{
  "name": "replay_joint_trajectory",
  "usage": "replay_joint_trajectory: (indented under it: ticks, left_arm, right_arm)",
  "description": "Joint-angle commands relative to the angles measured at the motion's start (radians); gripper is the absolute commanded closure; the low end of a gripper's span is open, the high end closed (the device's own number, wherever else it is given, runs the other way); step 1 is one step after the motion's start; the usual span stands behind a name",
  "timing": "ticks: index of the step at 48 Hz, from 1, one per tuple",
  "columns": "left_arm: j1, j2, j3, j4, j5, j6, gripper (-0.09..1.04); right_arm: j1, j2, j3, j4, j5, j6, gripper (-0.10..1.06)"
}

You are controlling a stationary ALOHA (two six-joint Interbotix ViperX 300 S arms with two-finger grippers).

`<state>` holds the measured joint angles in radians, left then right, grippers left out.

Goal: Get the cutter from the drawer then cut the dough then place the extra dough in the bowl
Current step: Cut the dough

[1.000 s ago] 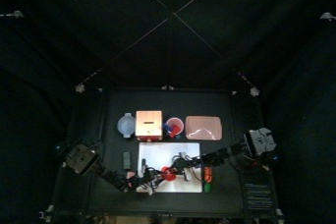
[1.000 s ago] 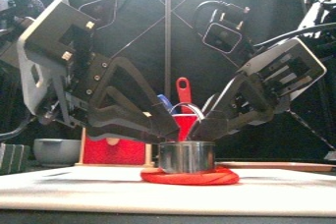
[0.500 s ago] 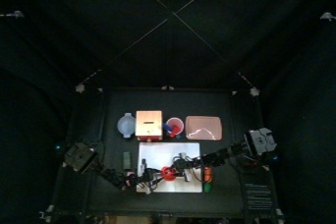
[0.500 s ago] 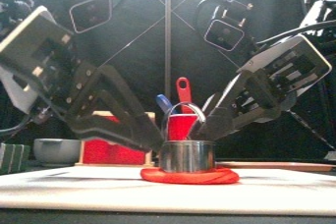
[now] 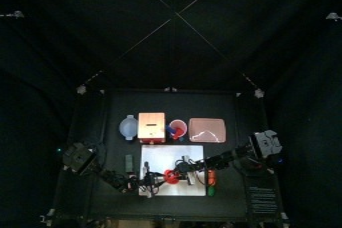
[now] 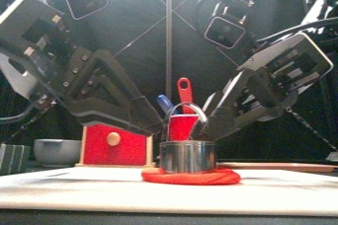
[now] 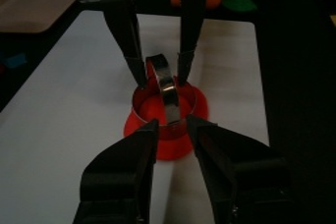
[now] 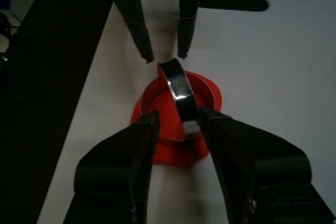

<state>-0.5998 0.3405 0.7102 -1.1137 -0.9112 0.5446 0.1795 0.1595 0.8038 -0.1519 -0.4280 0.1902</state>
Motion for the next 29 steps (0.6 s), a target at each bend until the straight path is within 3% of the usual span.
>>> replay_joint_trajectory:
  ticks: [1, 11, 29]
  left_arm:
    - [0.006, -0.026, -0.008, -0.003, -0.002, -0.002, 0.3]
    - [0.015, -0.018, -0.012, -0.003, 0.011, -0.002, 0.38]
    - [0.04, 0.008, -0.028, -0.005, 0.063, -0.003, 0.42]
  right_arm:
    - [0.0, -0.038, -0.02, -0.002, -0.003, 0.005, 0.2]
    - [-0.002, -0.038, -0.029, -0.002, 0.0, 0.005, 0.2]
    - [-0.002, -0.038, -0.035, -0.002, 0.0, 0.0, 0.21]
